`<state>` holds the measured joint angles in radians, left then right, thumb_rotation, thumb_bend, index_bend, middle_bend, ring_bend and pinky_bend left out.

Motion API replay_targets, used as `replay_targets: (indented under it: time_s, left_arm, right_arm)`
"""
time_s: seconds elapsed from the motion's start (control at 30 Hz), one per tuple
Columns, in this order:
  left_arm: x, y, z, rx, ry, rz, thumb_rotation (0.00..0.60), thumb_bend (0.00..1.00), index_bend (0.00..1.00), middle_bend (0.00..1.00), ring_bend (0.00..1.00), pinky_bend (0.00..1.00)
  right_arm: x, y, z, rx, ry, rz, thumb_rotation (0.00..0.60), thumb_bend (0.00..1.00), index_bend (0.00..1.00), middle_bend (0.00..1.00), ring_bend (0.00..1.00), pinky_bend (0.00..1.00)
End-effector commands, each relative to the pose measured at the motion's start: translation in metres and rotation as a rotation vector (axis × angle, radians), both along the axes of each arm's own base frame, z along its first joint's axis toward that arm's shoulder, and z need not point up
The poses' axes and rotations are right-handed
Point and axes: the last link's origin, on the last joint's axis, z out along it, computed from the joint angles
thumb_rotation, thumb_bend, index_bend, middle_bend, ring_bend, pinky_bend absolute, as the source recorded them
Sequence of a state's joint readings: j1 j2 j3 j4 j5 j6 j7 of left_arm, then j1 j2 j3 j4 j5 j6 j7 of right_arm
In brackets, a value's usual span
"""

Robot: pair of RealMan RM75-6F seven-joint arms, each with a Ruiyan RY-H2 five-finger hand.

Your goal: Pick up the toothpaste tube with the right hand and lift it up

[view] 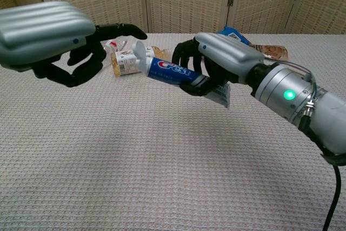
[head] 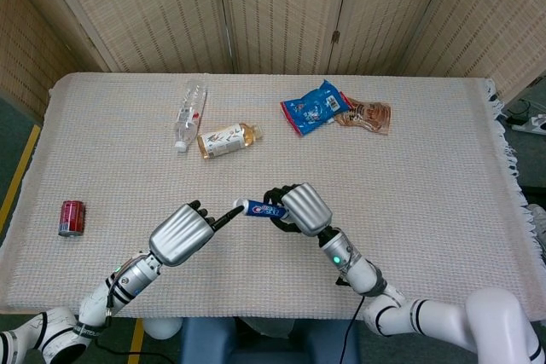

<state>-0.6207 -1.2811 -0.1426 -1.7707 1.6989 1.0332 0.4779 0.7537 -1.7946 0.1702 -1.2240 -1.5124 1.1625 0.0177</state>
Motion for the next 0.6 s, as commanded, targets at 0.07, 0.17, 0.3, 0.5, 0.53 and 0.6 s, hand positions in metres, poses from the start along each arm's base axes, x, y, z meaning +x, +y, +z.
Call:
replay_targets:
  time_s: [0.07,0.17,0.3,0.5,0.53,0.6]
  left_arm:
    - [0.004,0.000,-0.006,-0.010,0.010,-0.001,0.600,0.70,0.13,0.79,0.73,0.63]
    - [0.001,0.002,-0.008,-0.002,0.024,0.016,0.600,0.70,0.14,0.79,0.73,0.63]
    - [-0.006,0.005,-0.006,0.020,0.019,0.060,0.600,0.70,0.15,0.79,0.73,0.63]
    - [-0.017,0.005,0.001,0.029,-0.044,0.143,0.600,0.70,0.16,0.79,0.73,0.62]
    - [-0.018,0.005,0.002,0.027,-0.056,0.153,0.600,0.70,0.16,0.79,0.73,0.62]
    - [-0.020,0.004,0.003,0.021,-0.072,0.168,0.600,0.70,0.15,0.79,0.73,0.62]
  right_arm:
    - [0.004,0.002,-0.001,0.004,-0.007,0.008,0.600,0.85,0.64,0.56,0.63,0.66]
    - [0.006,0.003,-0.001,0.007,-0.030,0.008,0.600,0.86,0.64,0.56,0.63,0.66]
    - [0.005,0.004,0.002,0.002,-0.071,0.009,0.600,0.87,0.65,0.57,0.64,0.67]
    - [0.001,0.004,0.002,0.002,-0.117,0.012,0.600,0.87,0.65,0.57,0.64,0.67]
    - [0.001,0.004,0.002,0.001,-0.122,0.014,0.600,0.87,0.65,0.57,0.65,0.67]
    - [0.001,0.004,0.001,0.002,-0.130,0.018,0.600,0.87,0.65,0.57,0.65,0.67]
